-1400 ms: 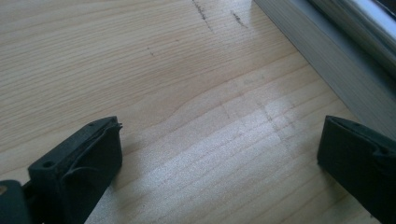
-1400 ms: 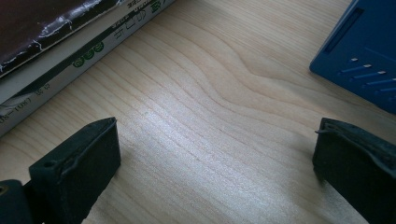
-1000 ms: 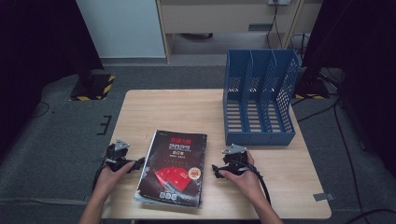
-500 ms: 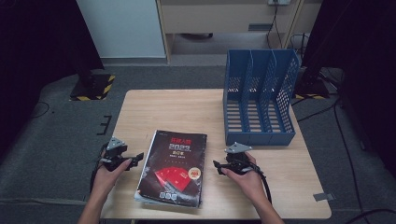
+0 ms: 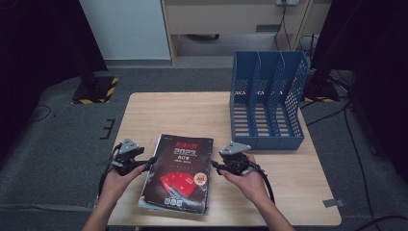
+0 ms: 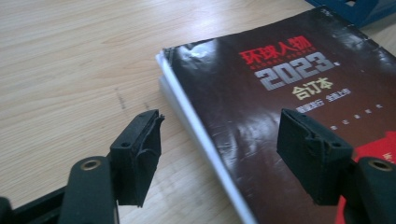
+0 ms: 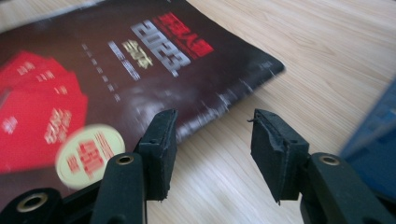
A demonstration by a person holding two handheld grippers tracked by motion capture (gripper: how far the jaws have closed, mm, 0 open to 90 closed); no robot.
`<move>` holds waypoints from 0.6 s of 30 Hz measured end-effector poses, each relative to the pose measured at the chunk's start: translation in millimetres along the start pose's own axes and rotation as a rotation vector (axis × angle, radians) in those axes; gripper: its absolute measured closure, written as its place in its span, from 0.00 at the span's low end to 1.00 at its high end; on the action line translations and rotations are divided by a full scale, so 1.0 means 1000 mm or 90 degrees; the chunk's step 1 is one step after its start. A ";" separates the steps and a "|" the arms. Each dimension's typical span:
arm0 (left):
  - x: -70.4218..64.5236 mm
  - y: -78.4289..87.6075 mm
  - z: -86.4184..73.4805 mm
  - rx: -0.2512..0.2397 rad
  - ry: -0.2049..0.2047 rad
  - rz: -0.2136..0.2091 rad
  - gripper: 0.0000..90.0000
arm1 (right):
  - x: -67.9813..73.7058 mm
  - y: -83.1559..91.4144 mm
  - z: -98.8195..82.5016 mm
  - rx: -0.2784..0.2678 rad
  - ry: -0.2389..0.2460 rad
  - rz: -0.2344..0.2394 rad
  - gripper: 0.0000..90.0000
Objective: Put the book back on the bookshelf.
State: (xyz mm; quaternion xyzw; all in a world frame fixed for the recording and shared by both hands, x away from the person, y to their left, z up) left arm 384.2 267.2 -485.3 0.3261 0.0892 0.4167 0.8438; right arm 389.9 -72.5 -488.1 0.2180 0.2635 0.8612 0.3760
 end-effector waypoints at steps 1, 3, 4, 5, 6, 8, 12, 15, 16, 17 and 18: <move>-0.003 0.000 -0.001 0.004 -0.003 0.001 0.36 | 0.000 -0.003 0.003 -0.001 0.004 0.000 0.55; -0.009 -0.002 -0.008 -0.010 -0.006 0.004 0.38 | 0.002 -0.010 0.004 -0.005 -0.011 0.020 0.50; -0.011 -0.004 -0.013 -0.014 0.006 0.003 0.38 | 0.004 -0.013 0.002 0.000 -0.015 0.035 0.47; -0.012 -0.006 -0.017 -0.009 0.024 -0.005 0.40 | 0.005 -0.017 -0.001 0.010 -0.017 0.038 0.44; -0.012 -0.006 -0.018 -0.003 0.022 -0.009 0.38 | 0.008 -0.020 -0.004 0.024 -0.012 0.039 0.40; -0.012 -0.003 -0.019 -0.009 0.021 -0.007 0.35 | 0.012 -0.024 -0.010 0.036 -0.016 0.054 0.35; -0.012 -0.004 -0.024 -0.004 0.023 -0.008 0.32 | 0.015 -0.028 -0.020 0.052 -0.029 0.070 0.27; -0.011 -0.008 -0.027 0.003 0.038 -0.023 0.30 | 0.010 -0.032 -0.022 0.059 -0.071 0.096 0.23; -0.012 -0.009 -0.028 0.007 0.034 -0.032 0.32 | 0.009 -0.034 -0.023 0.061 -0.083 0.102 0.22; -0.014 -0.011 -0.028 0.014 0.028 -0.042 0.32 | 0.008 -0.035 -0.024 0.061 -0.098 0.113 0.22; -0.016 -0.012 -0.028 0.012 0.027 -0.051 0.32 | 0.007 -0.037 -0.024 0.061 -0.107 0.121 0.21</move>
Point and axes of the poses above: each handheld gripper's, and its own axes: y roughly backward along the jaws, z roughly out of its top, x roughly to its left, the point moved 2 cm from there along -y, roughly forward along the jaws, and after that the axes turned 12 degrees about -y, right-handed, at the moved point
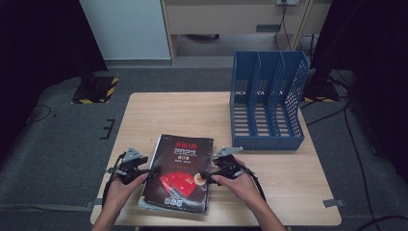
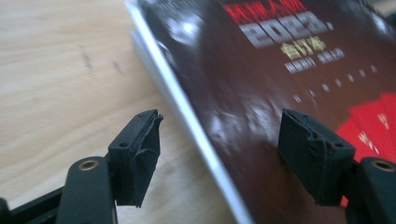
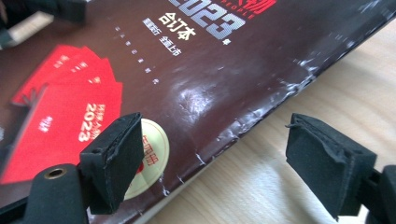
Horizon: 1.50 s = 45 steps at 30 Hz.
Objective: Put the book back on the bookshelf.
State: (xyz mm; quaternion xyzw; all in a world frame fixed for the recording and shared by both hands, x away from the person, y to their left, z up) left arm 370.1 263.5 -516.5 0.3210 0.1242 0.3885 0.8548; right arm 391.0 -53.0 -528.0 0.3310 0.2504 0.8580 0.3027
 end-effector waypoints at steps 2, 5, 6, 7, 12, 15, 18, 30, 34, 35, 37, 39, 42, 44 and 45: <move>-0.002 -0.001 0.001 0.002 0.000 -0.009 0.33 | -0.002 -0.003 0.001 0.001 -0.005 0.011 0.21; -0.003 -0.002 0.000 0.001 0.000 -0.016 0.36 | -0.001 -0.007 0.005 -0.004 -0.007 0.027 0.23; -0.002 -0.002 0.000 -0.001 0.007 -0.020 0.36 | 0.001 -0.008 0.005 0.002 -0.004 0.025 0.22; -0.002 -0.002 -0.001 -0.003 0.015 -0.023 0.36 | 0.002 -0.008 0.005 0.006 0.007 0.019 0.22; -0.002 -0.001 -0.002 -0.001 0.013 -0.021 0.36 | 0.010 -0.002 0.008 -0.017 0.033 0.011 0.24; -0.002 -0.002 -0.002 0.000 0.013 -0.018 0.36 | 0.016 0.000 0.013 -0.034 0.050 0.016 0.24; -0.002 -0.002 -0.002 -0.001 0.013 -0.020 0.36 | 0.023 -0.002 0.020 -0.034 0.057 0.030 0.24; -0.004 -0.002 -0.002 -0.002 0.004 -0.008 0.37 | 0.037 -0.026 0.039 -0.010 0.030 0.056 0.30; -0.004 -0.002 -0.002 -0.002 0.005 -0.010 0.37 | 0.039 -0.030 0.043 -0.005 0.028 0.058 0.33; -0.004 -0.002 -0.002 -0.003 0.006 -0.011 0.37 | 0.040 -0.031 0.044 -0.004 0.030 0.057 0.34; -0.004 -0.002 -0.002 -0.003 0.008 -0.013 0.37 | 0.041 -0.034 0.044 0.000 0.031 0.051 0.37; -0.004 -0.002 -0.002 -0.002 0.008 -0.012 0.37 | 0.042 -0.037 0.045 0.006 0.031 0.044 0.41; -0.004 -0.002 -0.002 -0.002 0.011 -0.014 0.37 | 0.043 -0.041 0.046 0.009 0.023 0.042 0.44; -0.004 -0.002 -0.002 -0.002 0.010 -0.013 0.37 | 0.045 -0.045 0.047 0.013 0.029 0.031 0.44; -0.004 -0.002 -0.002 -0.002 0.010 -0.012 0.37 | 0.046 -0.046 0.047 0.019 0.028 0.023 0.44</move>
Point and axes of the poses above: each handheld gripper's, and its own axes: y roughly backward along the jaws, z roughly out of its top, x roughly to its left, the point moved 2 cm from there along -y, roughly forward along the jaws, and after that the axes turned 12 degrees about -y, right-handed, at the moved point
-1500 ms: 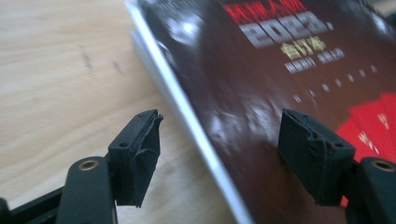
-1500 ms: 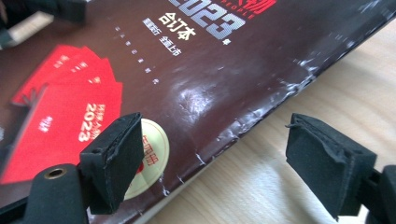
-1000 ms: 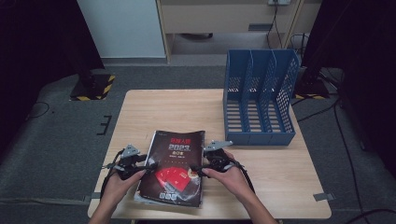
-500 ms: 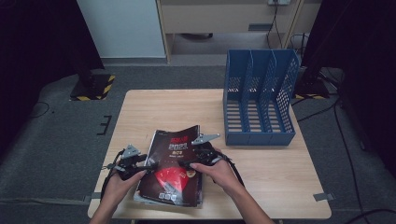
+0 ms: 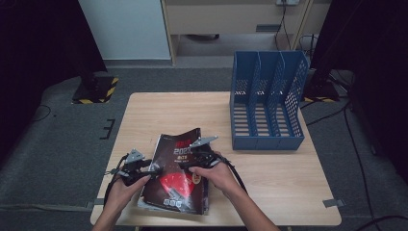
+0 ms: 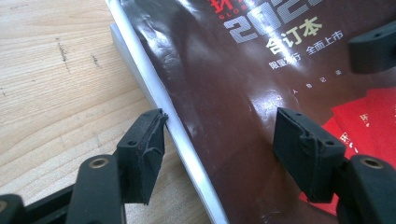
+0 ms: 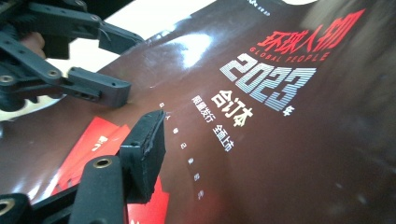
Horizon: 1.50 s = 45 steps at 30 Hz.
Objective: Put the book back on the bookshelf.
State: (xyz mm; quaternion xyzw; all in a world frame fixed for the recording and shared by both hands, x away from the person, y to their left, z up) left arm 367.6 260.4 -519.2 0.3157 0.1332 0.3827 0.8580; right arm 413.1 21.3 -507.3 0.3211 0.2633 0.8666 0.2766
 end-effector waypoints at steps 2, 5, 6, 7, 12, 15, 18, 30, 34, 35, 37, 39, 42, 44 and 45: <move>0.000 0.000 0.000 0.002 0.002 -0.001 0.38 | 0.000 -0.001 0.000 0.008 -0.003 -0.011 0.49; -0.001 -0.001 0.001 0.000 0.001 -0.002 0.37 | -0.003 0.000 0.001 -0.001 -0.007 -0.019 0.64; -0.001 -0.001 0.001 -0.001 -0.002 -0.003 0.37 | -0.004 0.002 0.001 -0.007 -0.006 -0.022 0.69; -0.002 -0.001 0.002 -0.001 -0.004 -0.003 0.37 | -0.005 0.003 0.002 -0.014 -0.010 -0.025 0.74; -0.002 0.000 0.004 -0.015 -0.003 -0.004 0.33 | -0.007 0.014 0.010 -0.053 -0.009 -0.009 0.88; -0.002 -0.002 0.005 -0.018 0.001 0.001 0.24 | -0.005 0.023 0.017 -0.076 0.018 -0.001 0.90; -0.001 -0.003 0.006 -0.029 0.013 -0.005 0.21 | 0.000 0.032 0.023 -0.098 0.038 0.001 0.91; -0.004 -0.003 0.012 -0.066 0.009 -0.037 0.19 | 0.010 0.045 0.036 -0.136 0.098 0.000 0.94; -0.005 -0.006 0.013 -0.073 0.007 -0.042 0.16 | 0.015 0.049 0.042 -0.154 0.111 0.009 0.94; -0.004 -0.006 0.013 -0.074 0.005 -0.042 0.15 | 0.016 0.051 0.043 -0.159 0.113 0.012 0.94; -0.002 -0.007 0.014 -0.078 0.005 -0.039 0.15 | 0.018 0.053 0.045 -0.167 0.121 0.014 0.94; 0.000 -0.008 0.016 -0.089 0.015 -0.043 0.15 | 0.019 0.056 0.047 -0.175 0.129 0.022 0.95; 0.002 -0.012 0.017 -0.096 0.012 -0.051 0.15 | 0.022 0.058 0.048 -0.187 0.138 0.037 0.95; 0.002 -0.013 0.018 -0.099 0.010 -0.057 0.14 | 0.023 0.059 0.049 -0.194 0.142 0.043 0.95; 0.002 -0.013 0.018 -0.101 0.008 -0.064 0.15 | 0.024 0.060 0.050 -0.196 0.145 0.045 0.95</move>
Point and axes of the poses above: each handheld gripper's, and its own axes: y roughly backward along the jaws, z roughly out of its top, x roughly to its left, the point moved 2 cm from there along -y, roughly forward along the jaws, and after that the axes turned 12 degrees about -y, right-handed, at the moved point
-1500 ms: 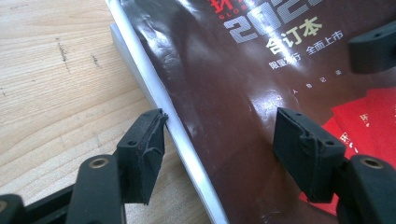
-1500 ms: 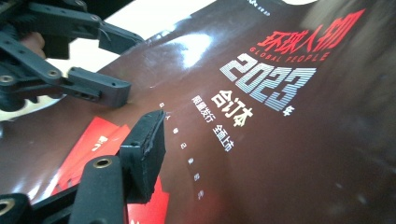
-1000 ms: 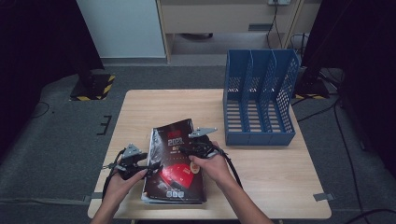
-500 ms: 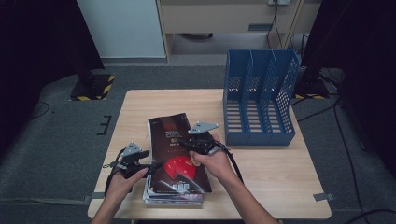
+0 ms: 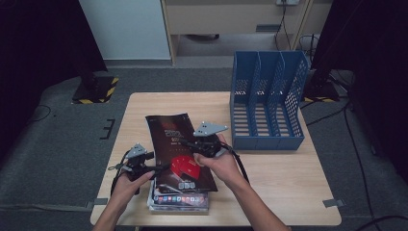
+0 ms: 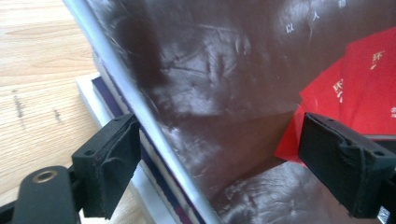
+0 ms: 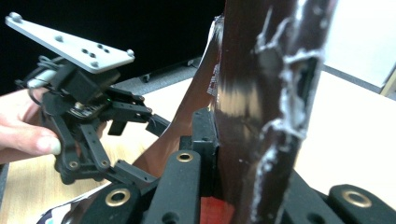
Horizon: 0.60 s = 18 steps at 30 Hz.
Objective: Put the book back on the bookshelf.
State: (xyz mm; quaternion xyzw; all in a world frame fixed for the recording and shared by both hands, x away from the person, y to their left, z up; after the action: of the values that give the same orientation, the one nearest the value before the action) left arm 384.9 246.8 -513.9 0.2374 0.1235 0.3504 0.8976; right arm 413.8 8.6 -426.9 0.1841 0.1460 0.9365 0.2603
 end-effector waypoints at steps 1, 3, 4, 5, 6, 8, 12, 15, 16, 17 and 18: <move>-0.001 0.000 0.001 -0.004 -0.001 -0.010 0.17 | 0.001 0.000 0.001 -0.002 0.003 0.002 0.95; -0.002 0.002 0.002 -0.011 -0.008 -0.005 0.20 | 0.001 0.001 0.003 -0.009 0.004 0.003 0.95; -0.002 0.004 0.003 -0.011 -0.010 -0.002 0.22 | 0.002 0.001 0.004 -0.014 0.002 0.003 0.96; 0.000 0.005 0.003 -0.015 -0.005 0.000 0.25 | 0.002 0.001 0.005 -0.017 0.005 0.004 0.96; 0.002 0.008 0.003 -0.017 -0.001 0.003 0.29 | 0.002 0.001 0.006 -0.021 0.004 0.004 0.96; 0.005 0.011 0.003 -0.027 0.017 0.001 0.41 | 0.001 0.002 0.006 -0.027 0.007 0.008 0.96; 0.010 0.014 0.004 -0.037 0.044 -0.002 0.60 | 0.000 0.003 0.006 -0.030 0.005 0.009 0.96; 0.011 0.013 0.007 -0.031 0.058 0.000 0.71 | -0.002 0.003 0.005 -0.027 0.006 0.011 0.96; 0.011 0.013 0.007 -0.031 0.060 0.000 0.74 | -0.003 0.003 0.004 -0.027 0.003 0.011 0.96; 0.011 0.013 0.008 -0.030 0.067 -0.001 0.77 | -0.004 0.003 0.004 -0.028 0.001 0.011 0.96; 0.012 0.013 0.008 -0.030 0.071 -0.002 0.81 | -0.005 0.004 0.004 -0.028 0.001 0.010 0.96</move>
State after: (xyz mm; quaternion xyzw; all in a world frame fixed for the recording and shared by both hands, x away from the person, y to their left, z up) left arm 389.1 260.5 -501.5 0.1961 0.1657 0.3642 0.8952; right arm 418.0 3.1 -423.9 0.1786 0.1239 0.9418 0.2565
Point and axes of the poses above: each handheld gripper's, and its own axes: y roughly backward along the jaws, z roughly out of its top, x roughly to its left, the point moved 2 cm from there along -y, roughly forward along the jaws, and after that the axes turned 12 degrees about -y, right-handed, at the moved point
